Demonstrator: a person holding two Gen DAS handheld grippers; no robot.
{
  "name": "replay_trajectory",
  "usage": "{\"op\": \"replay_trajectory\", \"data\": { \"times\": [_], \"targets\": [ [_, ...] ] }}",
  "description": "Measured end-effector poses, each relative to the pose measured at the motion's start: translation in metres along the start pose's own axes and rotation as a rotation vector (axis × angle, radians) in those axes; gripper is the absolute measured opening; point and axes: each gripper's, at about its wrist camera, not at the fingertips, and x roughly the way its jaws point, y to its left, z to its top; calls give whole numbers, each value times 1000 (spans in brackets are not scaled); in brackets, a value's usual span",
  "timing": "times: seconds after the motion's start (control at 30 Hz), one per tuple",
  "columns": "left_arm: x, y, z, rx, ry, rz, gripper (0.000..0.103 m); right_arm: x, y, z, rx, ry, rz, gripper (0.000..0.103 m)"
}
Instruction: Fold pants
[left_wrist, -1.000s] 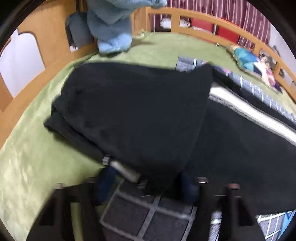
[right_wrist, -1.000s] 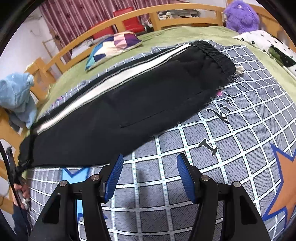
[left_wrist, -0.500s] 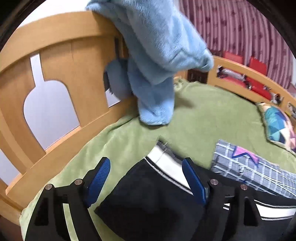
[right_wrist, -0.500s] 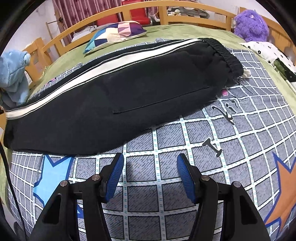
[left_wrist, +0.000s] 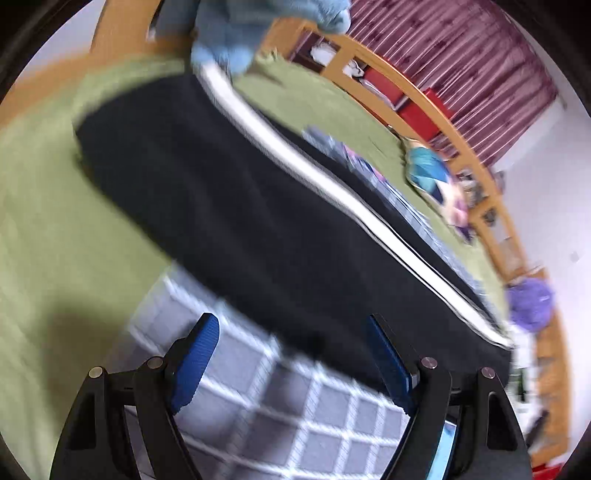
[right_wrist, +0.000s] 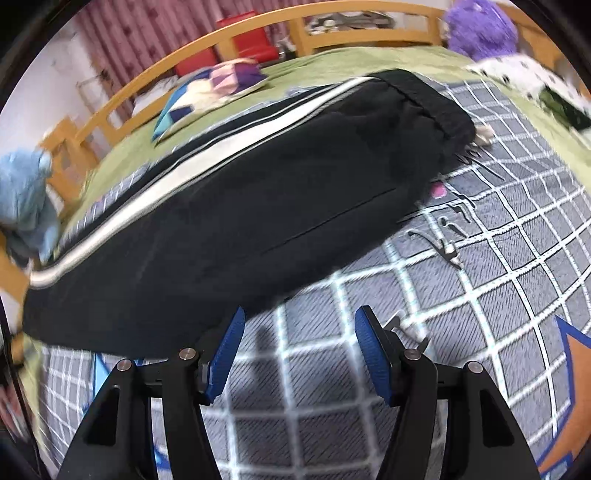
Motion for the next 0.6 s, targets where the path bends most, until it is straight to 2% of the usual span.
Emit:
{"op": "replay_trajectory", "data": {
  "times": [0.07,0.13,0.23,0.5,0.53,0.57,0.6],
  "targets": [
    [13,8,-8,-35,36,-48,80,8,-15,10,68,-10,35,63],
    [16,14,-6,-64,-1,-74,80,18,-33,18,158,-28,98,64],
    [25,15,12,-80,-7,-79,80,32,-51,30,273,-49,158,64],
    [52,20,45,-188,-100,-59,78,76,-59,81,366,-100,229,66],
    [53,20,47,-209,-118,-50,76,81,-57,86,353,-93,228,60],
    [55,18,49,-220,-126,-39,63,83,-54,90,339,-91,212,52],
    [54,17,53,-221,-134,-23,28,84,-53,93,333,-94,189,30]
  ]
}}
